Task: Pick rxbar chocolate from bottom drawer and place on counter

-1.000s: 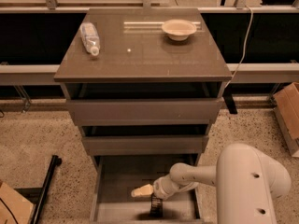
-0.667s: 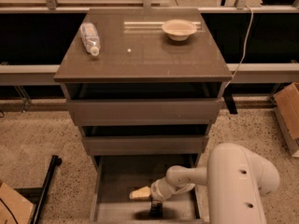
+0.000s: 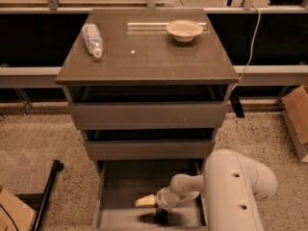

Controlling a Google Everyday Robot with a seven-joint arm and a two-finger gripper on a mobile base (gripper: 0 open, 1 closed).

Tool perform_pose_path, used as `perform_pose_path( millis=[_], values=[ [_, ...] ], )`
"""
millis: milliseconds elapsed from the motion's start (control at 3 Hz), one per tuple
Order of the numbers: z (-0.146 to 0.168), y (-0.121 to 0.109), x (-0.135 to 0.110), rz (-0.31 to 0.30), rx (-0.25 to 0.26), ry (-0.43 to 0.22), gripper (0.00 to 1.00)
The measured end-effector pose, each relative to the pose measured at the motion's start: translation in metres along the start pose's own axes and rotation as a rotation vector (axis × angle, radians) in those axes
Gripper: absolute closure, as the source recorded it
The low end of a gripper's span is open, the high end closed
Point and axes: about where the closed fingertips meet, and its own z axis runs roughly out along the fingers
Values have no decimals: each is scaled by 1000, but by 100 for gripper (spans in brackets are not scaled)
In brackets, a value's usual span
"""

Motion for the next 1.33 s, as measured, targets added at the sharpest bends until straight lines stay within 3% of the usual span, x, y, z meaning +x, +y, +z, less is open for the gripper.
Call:
perform_pose_path(
  millis=[333, 667, 1000, 1333],
  values=[
    [9, -15, 1, 34, 13, 8, 0],
    [7, -14, 2, 37, 14, 9, 17],
    [6, -13, 2, 37, 14, 9, 41],
    [27, -43, 14, 125, 43, 36, 71]
  ],
)
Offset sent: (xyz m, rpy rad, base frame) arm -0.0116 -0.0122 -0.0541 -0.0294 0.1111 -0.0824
